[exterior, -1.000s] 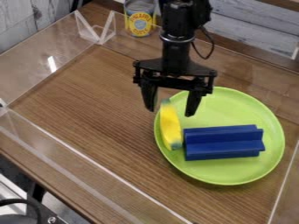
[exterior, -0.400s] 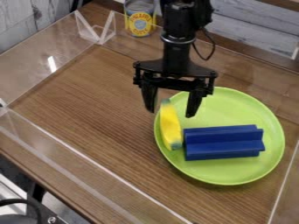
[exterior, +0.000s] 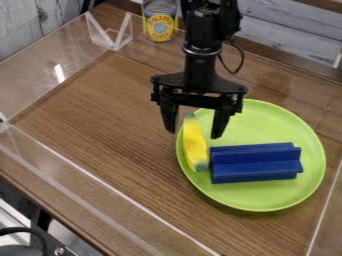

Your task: Remove the banana from inside the green plate and put it on the table

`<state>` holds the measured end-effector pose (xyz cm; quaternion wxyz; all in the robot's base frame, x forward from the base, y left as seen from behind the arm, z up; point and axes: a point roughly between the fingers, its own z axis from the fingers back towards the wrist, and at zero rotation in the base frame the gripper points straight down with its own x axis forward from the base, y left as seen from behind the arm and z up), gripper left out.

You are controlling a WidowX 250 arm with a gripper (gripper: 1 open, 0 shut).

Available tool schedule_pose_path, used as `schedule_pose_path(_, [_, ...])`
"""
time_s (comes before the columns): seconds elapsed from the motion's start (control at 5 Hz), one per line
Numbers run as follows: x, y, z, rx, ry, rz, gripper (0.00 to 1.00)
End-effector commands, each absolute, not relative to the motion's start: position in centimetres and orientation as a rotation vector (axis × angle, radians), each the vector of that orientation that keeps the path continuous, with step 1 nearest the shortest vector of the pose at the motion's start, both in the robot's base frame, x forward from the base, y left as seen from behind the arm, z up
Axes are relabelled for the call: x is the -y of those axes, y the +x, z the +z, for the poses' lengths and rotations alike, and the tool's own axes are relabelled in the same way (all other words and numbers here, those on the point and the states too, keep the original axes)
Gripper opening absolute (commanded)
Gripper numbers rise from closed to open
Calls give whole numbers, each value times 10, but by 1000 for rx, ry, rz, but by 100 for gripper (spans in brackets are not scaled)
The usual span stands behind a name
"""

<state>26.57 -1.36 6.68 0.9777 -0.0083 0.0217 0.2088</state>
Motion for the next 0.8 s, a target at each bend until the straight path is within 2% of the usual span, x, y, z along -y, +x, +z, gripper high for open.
schedule_pose_path(0.0, [13,269,76,18,-35,424,100])
schedule_pose_path(0.6, [11,266,58,35,-54,451,100])
